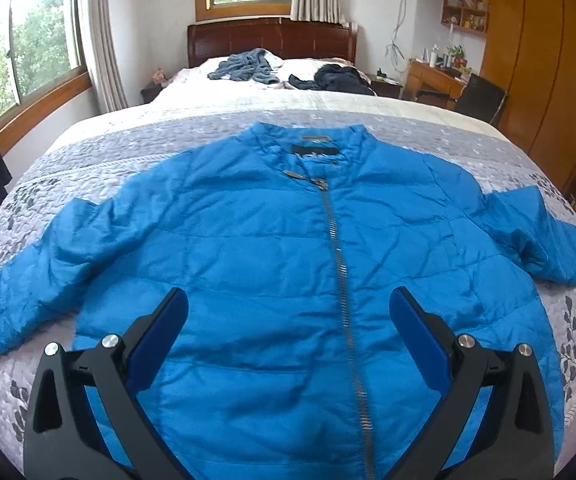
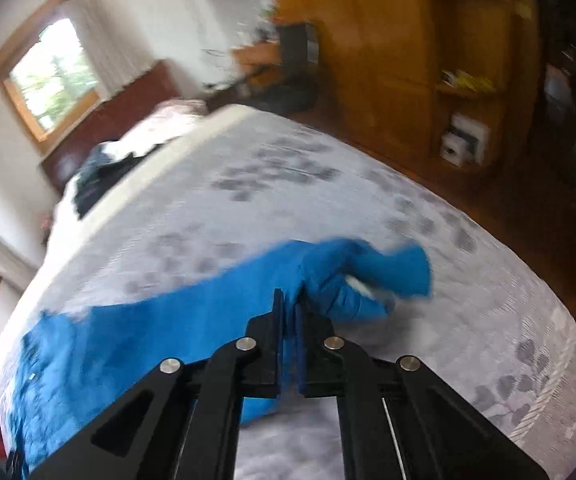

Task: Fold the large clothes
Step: 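Fold the held sleeve across the jacket body with the right tool, release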

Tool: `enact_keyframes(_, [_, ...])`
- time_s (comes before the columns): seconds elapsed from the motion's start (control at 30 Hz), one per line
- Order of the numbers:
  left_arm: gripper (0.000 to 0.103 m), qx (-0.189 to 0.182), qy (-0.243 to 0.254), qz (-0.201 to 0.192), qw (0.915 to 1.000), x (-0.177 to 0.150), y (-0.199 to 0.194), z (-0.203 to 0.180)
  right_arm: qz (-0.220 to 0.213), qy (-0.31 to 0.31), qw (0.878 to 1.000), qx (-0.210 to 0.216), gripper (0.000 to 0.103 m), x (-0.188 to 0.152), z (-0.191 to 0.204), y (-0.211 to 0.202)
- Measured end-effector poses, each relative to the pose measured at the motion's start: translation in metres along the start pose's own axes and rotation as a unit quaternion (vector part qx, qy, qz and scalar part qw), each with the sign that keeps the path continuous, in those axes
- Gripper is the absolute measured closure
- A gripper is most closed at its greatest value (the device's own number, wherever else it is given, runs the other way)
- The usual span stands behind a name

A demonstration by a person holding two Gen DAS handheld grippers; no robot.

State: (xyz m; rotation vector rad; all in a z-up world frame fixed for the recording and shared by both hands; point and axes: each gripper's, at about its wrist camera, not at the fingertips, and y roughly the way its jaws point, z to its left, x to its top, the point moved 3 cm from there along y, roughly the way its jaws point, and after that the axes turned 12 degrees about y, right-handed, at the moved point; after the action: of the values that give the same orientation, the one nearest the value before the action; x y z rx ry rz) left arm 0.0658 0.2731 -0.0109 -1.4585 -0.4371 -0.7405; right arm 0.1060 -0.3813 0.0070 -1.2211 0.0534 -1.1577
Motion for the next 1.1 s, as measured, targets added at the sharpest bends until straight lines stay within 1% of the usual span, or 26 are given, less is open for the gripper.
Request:
enact_keyframes(0.1, [0.003, 0.003, -0.007, -0.003, 1.0, -0.002, -0.002, 0.01, 0.0, -0.047, 0.998, 0.036, 0.101, -0.013, 0.046, -0.017])
enact_keyframes(0.13, [0.003, 0.005, -0.009, -0.003, 0.9999, -0.003, -0.003, 0.014, 0.004, -0.064, 0.996, 0.057, 0.102, -0.021, 0.067, -0.022])
enact_keyframes(0.23, [0.003, 0.007, -0.016, -0.002, 0.9999, -0.006, -0.004, 0.023, 0.013, -0.1, 0.989, 0.106, 0.103, -0.043, 0.111, -0.034])
enact_keyframes(0.33, [0.003, 0.012, -0.018, -0.003, 0.9998, -0.009, -0.006, 0.032, 0.025, -0.15, 0.98, 0.131, 0.103, -0.074, 0.161, -0.042])
enact_keyframes(0.43, [0.003, 0.017, -0.025, -0.008, 0.9995, -0.012, -0.009, 0.041, 0.056, -0.151, 0.976, 0.149, 0.103, -0.086, 0.186, -0.041])
enact_keyframes(0.47, [0.003, 0.017, -0.027, -0.009, 0.9995, -0.013, -0.009, 0.044, 0.051, -0.149, 0.978, 0.137, 0.1, -0.086, 0.186, -0.039])
enact_keyframes(0.5, [0.003, 0.015, -0.028, -0.009, 0.9995, -0.014, -0.009, 0.045, 0.046, -0.148, 0.98, 0.126, 0.098, -0.085, 0.184, -0.038])
enact_keyframes(0.53, [0.003, 0.014, -0.028, -0.009, 0.9995, -0.015, -0.009, 0.047, 0.037, -0.144, 0.984, 0.1, 0.091, -0.082, 0.176, -0.035])
enact_keyframes(0.57, [0.003, 0.012, -0.028, -0.008, 0.9995, -0.015, -0.008, 0.047, 0.036, -0.137, 0.986, 0.084, 0.072, -0.078, 0.167, -0.031])
enact_keyframes(0.6, [0.003, 0.01, -0.027, -0.007, 0.9996, -0.016, -0.007, 0.048, 0.038, -0.124, 0.989, 0.073, 0.062, -0.073, 0.155, -0.027])
enact_keyframes(0.63, [0.003, 0.008, -0.026, -0.006, 0.9996, -0.016, -0.005, 0.048, 0.042, -0.096, 0.993, 0.061, 0.048, -0.062, 0.133, -0.021])
enact_keyframes(0.7, [0.003, 0.004, -0.025, -0.004, 0.9997, -0.017, -0.003, 0.048, 0.047, -0.061, 0.996, 0.038, 0.047, -0.048, 0.098, -0.013])
enact_keyframes(0.8, [0.003, -0.004, -0.023, 0.001, 0.9997, -0.018, 0.001, 0.044, 0.05, 0.003, 0.998, -0.023, 0.047, -0.025, 0.023, 0.001])
enact_keyframes(0.83, [0.003, -0.004, -0.02, 0.002, 0.9998, -0.019, 0.002, 0.042, 0.051, 0.02, 0.998, -0.031, 0.046, -0.021, 0.005, 0.004])
enact_keyframes(0.87, [0.003, -0.004, -0.017, 0.003, 0.9998, -0.019, 0.003, 0.04, 0.056, 0.042, 0.997, -0.032, 0.042, -0.019, -0.015, 0.006])
enact_keyframes(0.9, [0.003, -0.004, -0.014, 0.003, 0.9999, -0.019, 0.003, 0.039, 0.061, 0.055, 0.996, -0.026, 0.039, -0.019, -0.028, 0.008])
enact_keyframes(0.93, [0.003, -0.003, -0.011, 0.005, 0.9999, -0.019, 0.004, 0.037, 0.073, 0.075, 0.995, -0.004, 0.035, -0.02, -0.042, 0.01])
enact_keyframes(1.03, [0.003, -0.001, -0.005, 0.008, 1.0, -0.019, 0.006, 0.032, 0.105, 0.112, 0.986, 0.065, 0.034, -0.027, -0.057, 0.015])
enact_keyframes(1.1, [0.003, 0.0, -0.003, 0.009, 1.0, -0.019, 0.006, 0.03, 0.111, 0.115, 0.983, 0.088, 0.034, -0.03, -0.056, 0.018])
